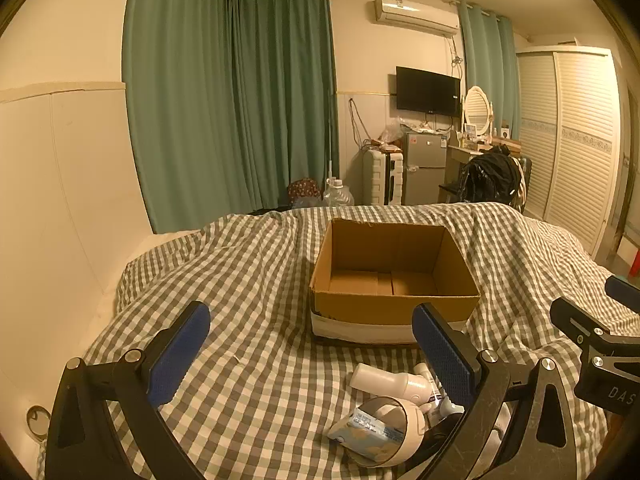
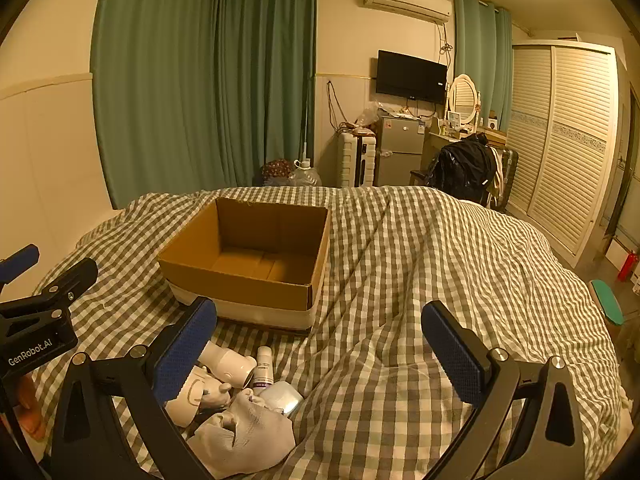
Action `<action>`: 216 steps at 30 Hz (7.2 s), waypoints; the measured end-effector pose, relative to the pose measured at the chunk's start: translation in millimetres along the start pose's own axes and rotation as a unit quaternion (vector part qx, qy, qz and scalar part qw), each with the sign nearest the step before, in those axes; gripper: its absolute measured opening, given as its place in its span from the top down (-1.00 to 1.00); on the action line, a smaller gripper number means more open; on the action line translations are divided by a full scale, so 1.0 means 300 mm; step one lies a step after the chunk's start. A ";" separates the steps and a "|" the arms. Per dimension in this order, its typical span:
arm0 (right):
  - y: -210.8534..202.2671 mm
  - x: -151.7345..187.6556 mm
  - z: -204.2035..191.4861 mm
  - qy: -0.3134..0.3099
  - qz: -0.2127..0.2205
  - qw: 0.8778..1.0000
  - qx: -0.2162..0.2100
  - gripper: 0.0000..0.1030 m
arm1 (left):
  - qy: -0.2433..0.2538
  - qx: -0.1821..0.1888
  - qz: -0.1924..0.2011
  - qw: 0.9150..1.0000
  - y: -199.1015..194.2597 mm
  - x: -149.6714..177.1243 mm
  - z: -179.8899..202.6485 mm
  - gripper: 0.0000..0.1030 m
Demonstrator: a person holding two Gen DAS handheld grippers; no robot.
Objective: Organize objects
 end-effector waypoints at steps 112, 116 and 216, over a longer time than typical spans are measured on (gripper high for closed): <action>0.163 0.223 -0.059 0.017 -0.136 0.990 -0.041 0.14 | 0.220 0.138 -0.115 0.959 0.128 0.389 0.235 -0.89; 0.122 0.191 0.008 0.034 -0.119 0.992 -0.032 0.14 | 0.243 0.155 -0.131 0.948 0.158 0.424 0.310 -0.40; 0.771 -0.435 0.010 -0.001 -0.112 0.993 -0.042 -0.12 | 0.303 0.288 -0.143 0.897 0.604 -0.154 0.738 0.60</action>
Point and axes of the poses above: each gripper's, at about its wrist camera, not at the fingertips, and y roughly the way its jaws point, z to its right, x to its underside, the point moved 8 cm from there along y, roughly the way its jaws point, and after that the axes turned 12 degrees about -z, right-handed, at the moved point
